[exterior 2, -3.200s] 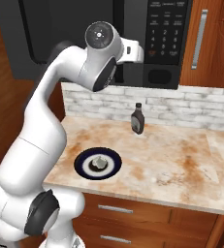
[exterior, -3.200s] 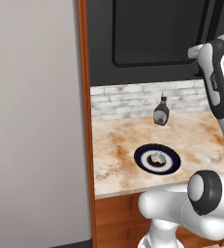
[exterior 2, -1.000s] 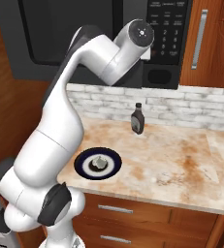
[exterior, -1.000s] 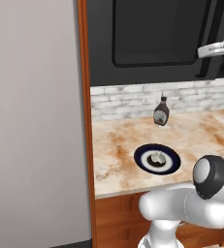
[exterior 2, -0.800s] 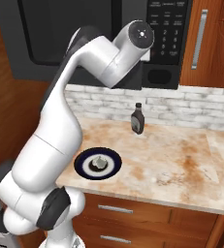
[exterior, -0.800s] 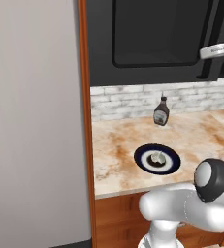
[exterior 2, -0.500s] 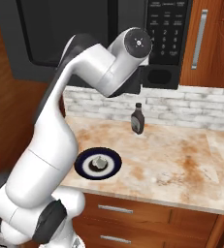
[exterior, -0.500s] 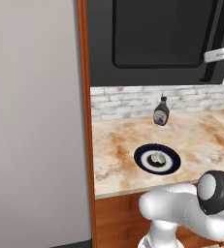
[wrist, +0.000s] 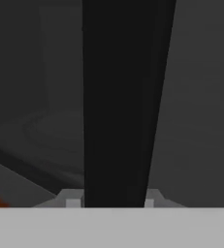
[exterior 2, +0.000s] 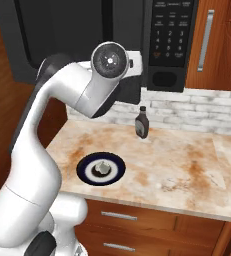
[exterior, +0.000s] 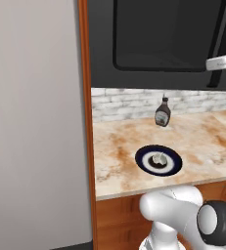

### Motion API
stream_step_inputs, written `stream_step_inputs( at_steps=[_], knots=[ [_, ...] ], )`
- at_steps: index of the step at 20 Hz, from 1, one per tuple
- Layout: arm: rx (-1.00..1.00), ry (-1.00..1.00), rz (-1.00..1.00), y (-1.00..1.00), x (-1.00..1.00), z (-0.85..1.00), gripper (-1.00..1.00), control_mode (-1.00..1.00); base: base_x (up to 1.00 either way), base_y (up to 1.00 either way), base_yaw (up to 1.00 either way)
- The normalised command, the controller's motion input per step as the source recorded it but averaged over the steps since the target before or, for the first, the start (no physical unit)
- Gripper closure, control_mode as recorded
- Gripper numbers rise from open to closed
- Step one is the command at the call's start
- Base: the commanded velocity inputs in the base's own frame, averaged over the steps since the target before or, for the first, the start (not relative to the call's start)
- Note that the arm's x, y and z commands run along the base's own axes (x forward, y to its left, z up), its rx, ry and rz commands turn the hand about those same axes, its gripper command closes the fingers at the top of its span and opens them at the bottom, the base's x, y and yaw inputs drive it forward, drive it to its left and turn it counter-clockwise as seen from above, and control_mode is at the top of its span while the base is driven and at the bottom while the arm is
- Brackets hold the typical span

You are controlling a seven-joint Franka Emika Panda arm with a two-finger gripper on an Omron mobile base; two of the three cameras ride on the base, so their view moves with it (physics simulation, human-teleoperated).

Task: Pick the garlic from the counter and place it in the microwave. Then turn on the microwave.

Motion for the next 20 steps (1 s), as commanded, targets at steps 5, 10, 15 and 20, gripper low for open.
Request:
stream_step_inputs(
  at_steps=[5, 10, 15, 20],
  knots=[
    [-0.05, -0.02, -0.14, 0.03, -0.39, 0.22, 1.00, -1.00, 0.00, 0.00, 0.00],
    [-0.02, 0.00, -0.15, 0.05, -0.41, 0.26, 1.00, -1.00, 0.00, 0.00, 0.00],
    [0.00, 0.00, -0.14, 0.05, -0.45, 0.25, 1.00, -1.00, 0.00, 0.00, 0.00],
    [-0.01, -0.04, -0.19, 0.09, -0.49, 0.21, 1.00, -1.00, 0.00, 0.00, 0.00]
  ],
)
